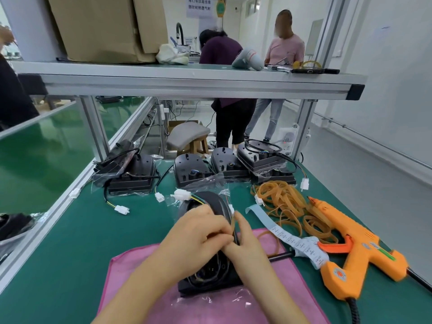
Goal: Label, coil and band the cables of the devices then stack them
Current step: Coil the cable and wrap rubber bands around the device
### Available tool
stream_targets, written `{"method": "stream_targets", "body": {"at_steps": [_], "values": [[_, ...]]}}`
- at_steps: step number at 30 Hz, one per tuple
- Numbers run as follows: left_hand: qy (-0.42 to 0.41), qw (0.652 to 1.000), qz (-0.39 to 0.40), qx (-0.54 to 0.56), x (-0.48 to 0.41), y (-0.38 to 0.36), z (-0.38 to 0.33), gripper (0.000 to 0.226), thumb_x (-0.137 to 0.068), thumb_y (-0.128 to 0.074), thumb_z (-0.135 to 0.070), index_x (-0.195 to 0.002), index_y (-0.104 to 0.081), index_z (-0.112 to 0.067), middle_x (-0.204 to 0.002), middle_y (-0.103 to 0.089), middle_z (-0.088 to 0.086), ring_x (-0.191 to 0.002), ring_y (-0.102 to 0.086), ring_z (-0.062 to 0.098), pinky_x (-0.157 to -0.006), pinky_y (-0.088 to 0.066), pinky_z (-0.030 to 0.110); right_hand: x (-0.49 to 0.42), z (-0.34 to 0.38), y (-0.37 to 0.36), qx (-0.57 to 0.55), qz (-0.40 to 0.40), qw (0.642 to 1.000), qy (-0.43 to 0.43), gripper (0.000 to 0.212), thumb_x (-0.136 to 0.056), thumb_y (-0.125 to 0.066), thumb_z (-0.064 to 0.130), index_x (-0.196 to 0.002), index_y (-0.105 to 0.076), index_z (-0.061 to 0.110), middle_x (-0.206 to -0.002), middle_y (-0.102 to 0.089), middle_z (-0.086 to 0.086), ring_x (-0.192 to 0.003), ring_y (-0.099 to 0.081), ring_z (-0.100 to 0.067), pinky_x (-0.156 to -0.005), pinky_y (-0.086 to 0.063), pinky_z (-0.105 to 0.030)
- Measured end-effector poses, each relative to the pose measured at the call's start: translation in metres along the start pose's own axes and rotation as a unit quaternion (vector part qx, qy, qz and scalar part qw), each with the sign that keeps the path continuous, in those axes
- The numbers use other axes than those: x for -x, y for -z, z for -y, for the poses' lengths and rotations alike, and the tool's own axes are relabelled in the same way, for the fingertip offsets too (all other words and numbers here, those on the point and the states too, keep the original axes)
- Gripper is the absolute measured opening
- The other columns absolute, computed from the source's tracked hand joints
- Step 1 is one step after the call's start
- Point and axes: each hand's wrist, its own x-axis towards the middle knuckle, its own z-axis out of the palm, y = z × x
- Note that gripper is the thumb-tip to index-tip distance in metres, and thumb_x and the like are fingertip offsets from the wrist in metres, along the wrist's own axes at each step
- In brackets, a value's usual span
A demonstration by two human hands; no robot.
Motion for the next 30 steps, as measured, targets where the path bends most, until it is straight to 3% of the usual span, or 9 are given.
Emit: {"method": "stream_targets", "body": {"at_steps": [5, 9, 11, 14, 17, 20, 22, 27, 30], "values": [[0.107, 0.993, -0.045, -0.005, 0.016, 0.0, 0.019, 0.008, -0.086, -0.068, -0.032, -0.079, -0.067, -0.028, -0.073, -0.057, -0.013, -0.085, -0.049, 0.0, -0.075, -0.041, 0.024, 0.005, 0.001, 0.008, -0.067, -0.05, 0.997, -0.002, 0.077, -0.051, -0.067, 0.059, -0.121, -0.036, 0.053, -0.056, -0.046, 0.018, -0.056, -0.048, 0.007, -0.051, -0.034, -0.008], [0.165, 0.97, -0.176, 0.013, 0.022, -0.002, 0.029, 0.014, -0.073, -0.07, -0.039, -0.086, -0.067, -0.032, -0.1, -0.052, -0.014, -0.1, -0.048, 0.006, -0.085, -0.036, 0.023, 0.008, 0.006, 0.009, -0.12, -0.052, 0.991, 0.016, 0.054, -0.065, -0.07, 0.041, -0.114, -0.047, 0.04, -0.046, -0.052, 0.023, -0.045, -0.05, 0.008, -0.046, -0.035, -0.003], [0.288, 0.915, -0.227, 0.17, 0.024, -0.005, 0.025, 0.05, -0.07, -0.079, -0.036, -0.114, -0.056, -0.034, -0.118, -0.05, -0.011, -0.112, -0.051, 0.011, -0.088, -0.04, 0.022, 0.009, 0.009, 0.011, -0.147, -0.04, 0.988, 0.028, 0.044, -0.076, -0.073, 0.03, -0.112, -0.048, 0.035, -0.044, -0.053, 0.024, -0.044, -0.052, 0.009, -0.044, -0.034, -0.002], [0.393, 0.786, -0.2, 0.434, 0.022, -0.017, 0.017, 0.094, -0.061, -0.086, -0.032, -0.142, -0.039, -0.023, -0.128, -0.059, 0.003, -0.112, -0.062, 0.021, -0.095, -0.05, 0.04, 0.013, 0.01, 0.008, -0.144, -0.01, 0.989, 0.029, 0.041, -0.083, -0.072, 0.024, -0.114, -0.046, 0.033, -0.046, -0.054, 0.024, -0.047, -0.053, 0.01, -0.046, -0.036, -0.002], [0.394, 0.735, -0.219, 0.506, 0.024, -0.014, 0.015, 0.058, -0.07, -0.072, -0.027, -0.123, -0.057, -0.009, -0.103, -0.073, 0.011, -0.091, -0.071, 0.026, -0.079, -0.057, 0.04, 0.012, 0.011, 0.006, -0.151, 0.033, 0.988, 0.005, 0.043, -0.075, -0.068, 0.042, -0.113, -0.049, 0.037, -0.063, -0.066, 0.017, -0.064, -0.064, 0.003, -0.059, -0.048, -0.01], [0.381, 0.723, -0.197, 0.542, 0.024, -0.007, 0.013, 0.011, -0.089, -0.057, -0.013, -0.081, -0.061, -0.006, -0.05, -0.067, -0.002, -0.046, -0.064, 0.001, -0.044, -0.048, 0.013, 0.008, 0.019, 0.015, -0.217, 0.064, 0.972, -0.063, 0.017, -0.092, -0.049, 0.04, -0.105, -0.06, 0.035, -0.084, -0.072, 0.003, -0.067, -0.062, -0.014, -0.056, -0.047, -0.024], [0.368, 0.708, -0.172, 0.578, 0.032, -0.006, 0.009, 0.031, -0.099, -0.045, -0.008, -0.069, -0.053, -0.007, -0.034, -0.056, -0.003, -0.031, -0.053, -0.002, -0.033, -0.037, 0.008, 0.005, 0.021, 0.016, -0.234, 0.069, 0.969, -0.046, 0.02, -0.098, -0.046, 0.027, -0.105, -0.065, 0.029, -0.094, -0.074, -0.005, -0.07, -0.062, -0.016, -0.055, -0.049, -0.021], [0.425, 0.681, -0.155, 0.576, 0.027, -0.011, 0.009, 0.042, -0.091, -0.056, -0.021, -0.057, -0.075, -0.004, -0.057, -0.07, 0.014, -0.043, -0.067, 0.019, -0.03, -0.043, 0.02, -0.002, 0.018, 0.016, -0.215, 0.031, 0.976, 0.028, 0.019, -0.082, -0.065, -0.001, -0.097, -0.066, 0.011, -0.094, -0.071, -0.003, -0.089, -0.066, -0.013, -0.082, -0.054, -0.025], [0.424, 0.667, -0.149, 0.595, 0.027, -0.01, 0.012, 0.029, -0.085, -0.064, -0.023, -0.077, -0.077, 0.002, -0.074, -0.073, 0.022, -0.054, -0.07, 0.029, -0.04, -0.052, 0.029, -0.008, 0.018, 0.018, -0.226, 0.023, 0.973, 0.026, 0.015, -0.081, -0.066, -0.004, -0.091, -0.062, 0.007, -0.086, -0.07, -0.008, -0.084, -0.065, -0.018, -0.084, -0.053, -0.032]]}}
